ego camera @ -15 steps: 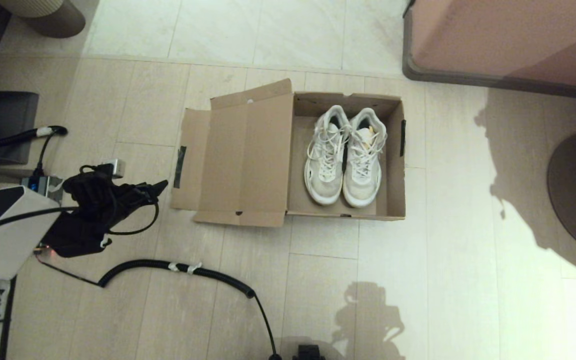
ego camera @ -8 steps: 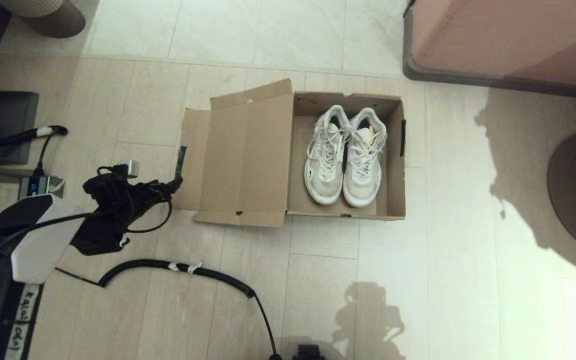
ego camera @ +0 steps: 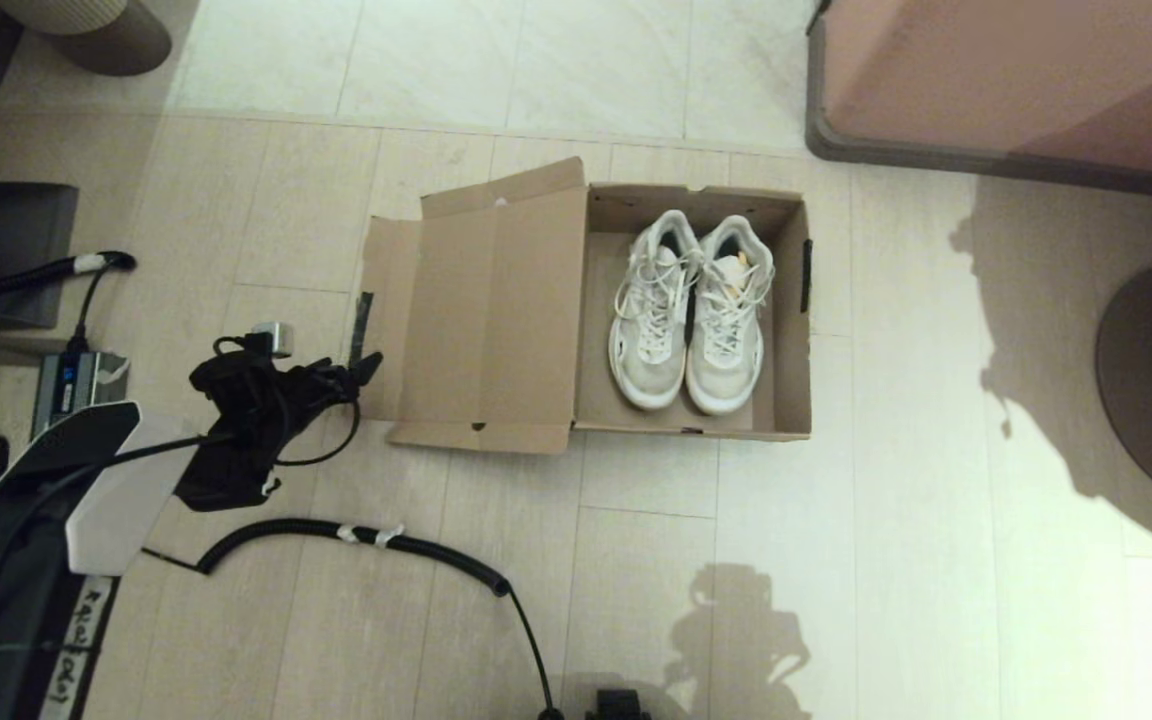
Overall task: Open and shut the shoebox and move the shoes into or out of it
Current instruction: Close the shoe box
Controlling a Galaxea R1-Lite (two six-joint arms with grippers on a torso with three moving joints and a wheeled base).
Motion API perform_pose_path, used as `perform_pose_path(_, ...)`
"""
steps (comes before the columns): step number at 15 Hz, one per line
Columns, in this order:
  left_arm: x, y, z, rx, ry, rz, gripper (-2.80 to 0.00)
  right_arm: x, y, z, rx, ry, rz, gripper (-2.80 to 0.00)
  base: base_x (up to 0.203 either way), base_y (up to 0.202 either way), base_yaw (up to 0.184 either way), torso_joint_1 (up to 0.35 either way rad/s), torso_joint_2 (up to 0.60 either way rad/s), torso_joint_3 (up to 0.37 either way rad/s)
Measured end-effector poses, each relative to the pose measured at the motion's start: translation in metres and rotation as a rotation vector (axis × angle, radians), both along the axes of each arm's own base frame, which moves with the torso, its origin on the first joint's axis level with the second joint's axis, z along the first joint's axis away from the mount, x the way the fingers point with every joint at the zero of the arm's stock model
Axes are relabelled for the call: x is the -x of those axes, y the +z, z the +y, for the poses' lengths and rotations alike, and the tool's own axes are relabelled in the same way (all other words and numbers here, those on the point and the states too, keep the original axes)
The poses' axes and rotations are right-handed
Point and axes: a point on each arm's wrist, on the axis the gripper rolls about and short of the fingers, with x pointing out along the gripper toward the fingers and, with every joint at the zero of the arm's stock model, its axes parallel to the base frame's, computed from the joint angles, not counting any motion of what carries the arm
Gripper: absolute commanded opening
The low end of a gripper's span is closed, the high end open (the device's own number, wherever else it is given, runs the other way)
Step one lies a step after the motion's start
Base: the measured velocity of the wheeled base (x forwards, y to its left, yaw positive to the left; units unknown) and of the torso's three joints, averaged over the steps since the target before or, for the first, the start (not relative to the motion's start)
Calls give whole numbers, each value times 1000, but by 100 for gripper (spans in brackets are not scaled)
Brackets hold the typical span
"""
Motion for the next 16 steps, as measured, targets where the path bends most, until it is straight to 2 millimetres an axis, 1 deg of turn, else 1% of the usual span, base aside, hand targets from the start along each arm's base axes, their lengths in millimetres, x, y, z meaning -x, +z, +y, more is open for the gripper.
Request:
perform_pose_path(2, -6, -3, -3, -2, -6, -14, 0, 0, 0, 0, 0, 0, 0, -280, 0, 0, 0, 0, 0, 0)
perform_pose_path(3, -8, -5, -4, -2, -7, -15, -20, 0, 0, 0, 0, 0, 0, -280, 0, 0, 0, 0, 0, 0)
perform_pose_path(4, -10, -8, -5, -2, -8, -5, -280, 0, 0, 0, 0, 0, 0, -280, 0, 0, 0, 0, 0, 0)
perform_pose_path(6, -11, -12, -5, -1, -7, 3, -280, 0, 0, 0, 0, 0, 0, -280, 0, 0, 0, 0, 0, 0)
perform_pose_path(11, -12, -14, -4, -1, -4, 4, -280, 0, 0, 0, 0, 0, 0, -280, 0, 0, 0, 0, 0, 0)
perform_pose_path(16, -9, -3, 2, -43, 14, -16, -280, 0, 0, 0, 0, 0, 0, -280, 0, 0, 0, 0, 0, 0)
